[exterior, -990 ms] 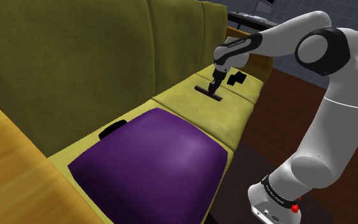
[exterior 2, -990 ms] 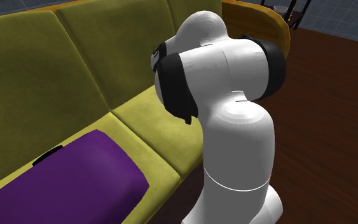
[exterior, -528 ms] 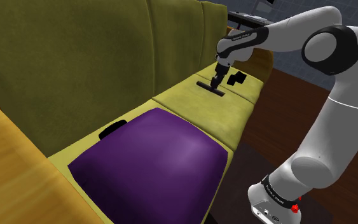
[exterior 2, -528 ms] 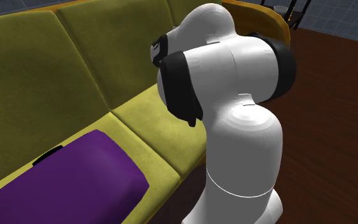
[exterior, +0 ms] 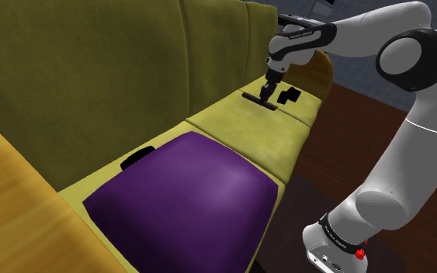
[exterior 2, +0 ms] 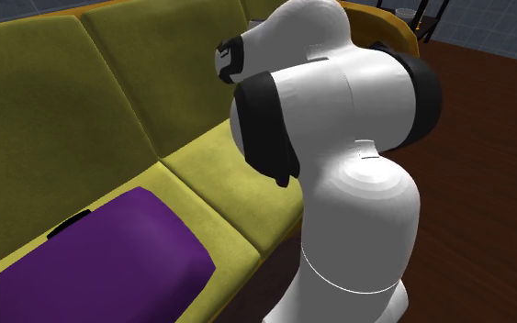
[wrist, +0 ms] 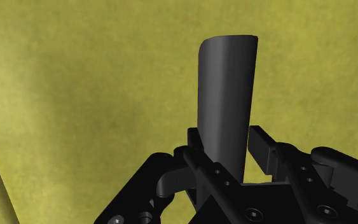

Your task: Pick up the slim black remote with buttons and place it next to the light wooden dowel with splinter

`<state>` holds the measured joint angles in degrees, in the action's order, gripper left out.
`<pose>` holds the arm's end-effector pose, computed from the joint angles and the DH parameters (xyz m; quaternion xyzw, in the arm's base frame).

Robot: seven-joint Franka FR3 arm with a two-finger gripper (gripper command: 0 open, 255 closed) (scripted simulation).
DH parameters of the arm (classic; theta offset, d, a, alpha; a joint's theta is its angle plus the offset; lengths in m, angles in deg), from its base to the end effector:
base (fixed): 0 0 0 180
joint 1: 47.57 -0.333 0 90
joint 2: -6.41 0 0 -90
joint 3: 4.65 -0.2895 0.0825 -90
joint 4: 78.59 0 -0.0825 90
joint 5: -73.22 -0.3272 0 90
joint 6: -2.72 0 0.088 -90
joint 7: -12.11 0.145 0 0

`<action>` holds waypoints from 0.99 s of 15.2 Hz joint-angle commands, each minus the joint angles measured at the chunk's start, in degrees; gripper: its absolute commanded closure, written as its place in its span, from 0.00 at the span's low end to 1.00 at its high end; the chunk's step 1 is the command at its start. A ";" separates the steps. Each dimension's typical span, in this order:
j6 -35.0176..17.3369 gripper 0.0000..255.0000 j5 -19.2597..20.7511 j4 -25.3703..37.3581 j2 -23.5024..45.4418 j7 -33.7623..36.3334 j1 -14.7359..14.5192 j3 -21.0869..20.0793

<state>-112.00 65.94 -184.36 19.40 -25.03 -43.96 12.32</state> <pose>0.5208 -0.1762 0.3657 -0.9922 -0.1184 0.0143 0.0352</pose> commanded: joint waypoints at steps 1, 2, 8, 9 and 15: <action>1.72 1.00 0.26 1.21 -0.53 0.17 0.02 0.10; 2.42 1.00 0.36 1.69 -0.77 0.27 0.01 0.12; 1.50 1.00 1.59 -2.85 -4.94 5.70 -3.35 -1.71; 1.14 1.00 1.82 -3.93 -5.79 7.06 -4.13 -2.23; -0.57 1.00 2.65 -8.97 -9.78 15.27 -8.63 -5.75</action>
<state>-112.20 68.51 -192.56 10.14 -11.10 -51.91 7.13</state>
